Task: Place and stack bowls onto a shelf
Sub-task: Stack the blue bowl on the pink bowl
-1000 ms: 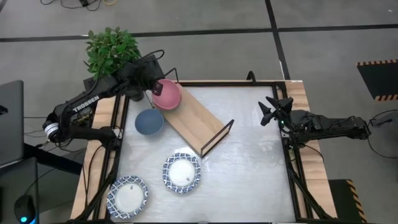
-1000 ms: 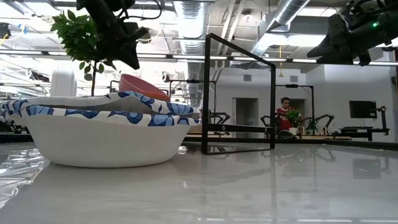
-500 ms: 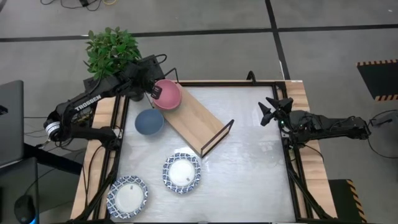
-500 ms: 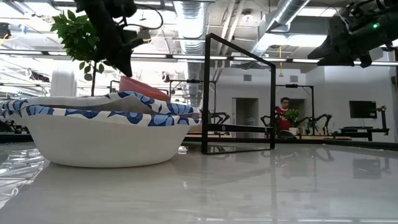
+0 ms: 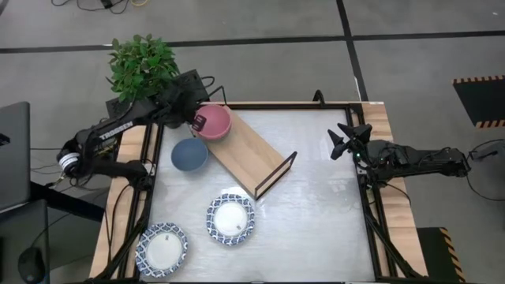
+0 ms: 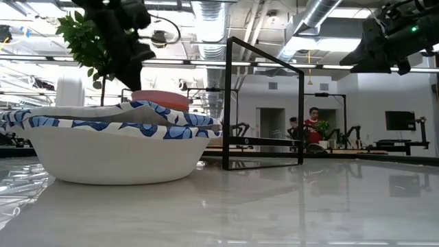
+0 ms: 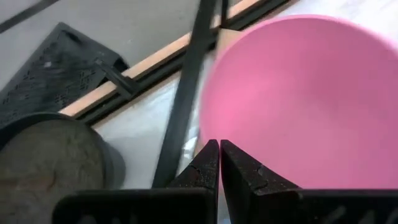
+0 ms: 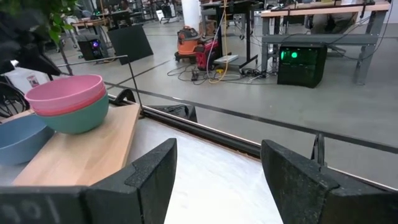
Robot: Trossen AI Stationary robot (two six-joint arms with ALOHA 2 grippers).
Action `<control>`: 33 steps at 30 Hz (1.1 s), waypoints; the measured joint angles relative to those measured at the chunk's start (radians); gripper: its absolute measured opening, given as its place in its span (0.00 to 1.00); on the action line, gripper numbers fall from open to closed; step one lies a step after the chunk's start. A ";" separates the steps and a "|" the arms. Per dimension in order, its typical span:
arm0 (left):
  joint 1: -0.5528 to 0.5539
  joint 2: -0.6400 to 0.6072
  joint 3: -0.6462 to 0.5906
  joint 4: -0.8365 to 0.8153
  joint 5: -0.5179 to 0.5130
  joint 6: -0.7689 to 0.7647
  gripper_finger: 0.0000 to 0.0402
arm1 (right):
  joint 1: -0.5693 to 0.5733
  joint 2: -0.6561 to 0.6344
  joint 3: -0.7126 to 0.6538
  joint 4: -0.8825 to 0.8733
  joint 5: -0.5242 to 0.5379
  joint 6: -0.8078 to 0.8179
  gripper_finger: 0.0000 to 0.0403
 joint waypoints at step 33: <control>-0.669 -0.212 -0.015 -0.332 0.049 0.138 0.50 | 0.000 0.000 0.000 -0.004 0.000 0.017 0.64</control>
